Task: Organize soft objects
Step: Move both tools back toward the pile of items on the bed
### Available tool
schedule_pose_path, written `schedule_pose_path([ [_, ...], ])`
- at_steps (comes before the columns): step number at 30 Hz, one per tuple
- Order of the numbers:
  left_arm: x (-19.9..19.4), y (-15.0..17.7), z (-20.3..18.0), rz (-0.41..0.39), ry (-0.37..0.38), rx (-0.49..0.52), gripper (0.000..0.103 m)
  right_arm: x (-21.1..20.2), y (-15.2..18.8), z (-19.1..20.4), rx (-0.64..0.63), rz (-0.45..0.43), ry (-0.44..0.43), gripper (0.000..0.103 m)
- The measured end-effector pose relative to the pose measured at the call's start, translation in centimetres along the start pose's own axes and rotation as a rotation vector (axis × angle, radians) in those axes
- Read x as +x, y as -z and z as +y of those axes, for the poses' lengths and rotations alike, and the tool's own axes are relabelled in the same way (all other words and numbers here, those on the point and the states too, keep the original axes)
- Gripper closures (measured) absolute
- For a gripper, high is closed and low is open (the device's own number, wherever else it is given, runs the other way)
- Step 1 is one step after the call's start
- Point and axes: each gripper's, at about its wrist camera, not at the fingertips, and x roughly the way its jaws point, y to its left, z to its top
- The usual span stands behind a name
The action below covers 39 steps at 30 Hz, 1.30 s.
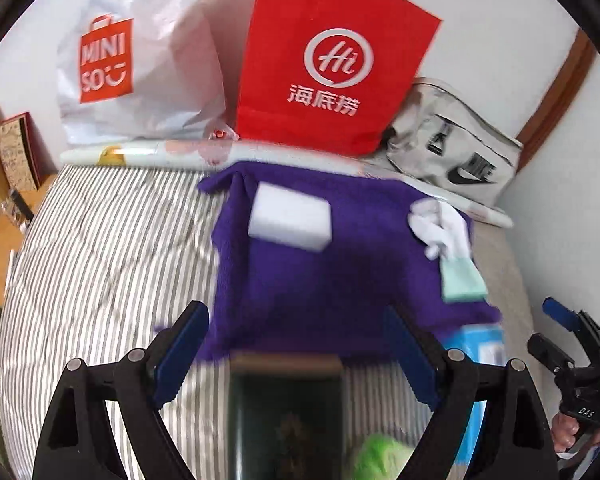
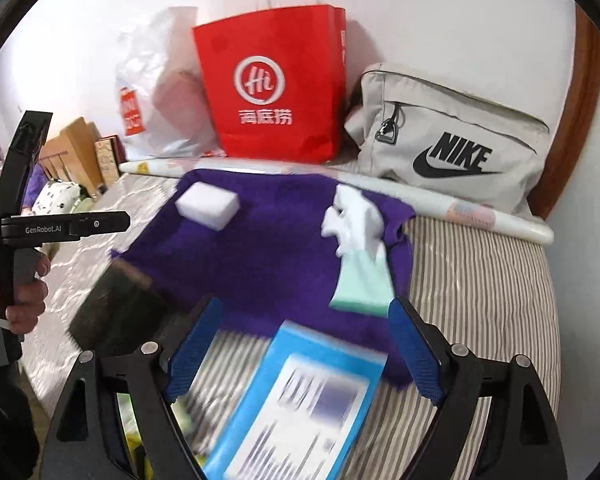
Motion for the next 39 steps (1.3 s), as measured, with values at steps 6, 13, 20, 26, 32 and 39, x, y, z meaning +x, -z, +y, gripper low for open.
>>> schedule_pose_path([
  [6,-3.6,4.9,-0.5,-0.012,-0.054,0.023,0.015,-3.0,4.6,2.4,0.028,0.020,-0.112,0.018],
  [13,-5.8,9.8,0.6,0.000,-0.061,0.003,0.015,-4.3,11.0,6.1,-0.005,0.058,-0.152,0.024],
  [20,-6.9,14.3,1.2,0.012,-0.063,-0.014,0.015,-4.0,15.8,8.2,-0.015,0.145,-0.184,0.055],
  [26,-7.3,16.7,1.0,-0.023,-0.133,-0.001,0.015,-2.7,18.0,10.2,-0.016,0.191,-0.185,0.063],
  [32,-7.4,18.6,2.0,-0.006,-0.103,-0.030,0.014,-0.3,18.7,10.9,-0.007,0.232,-0.150,0.063],
  [39,-7.0,19.6,3.2,0.009,-0.091,-0.064,0.015,0.7,18.9,11.9,-0.069,0.226,-0.083,0.082],
])
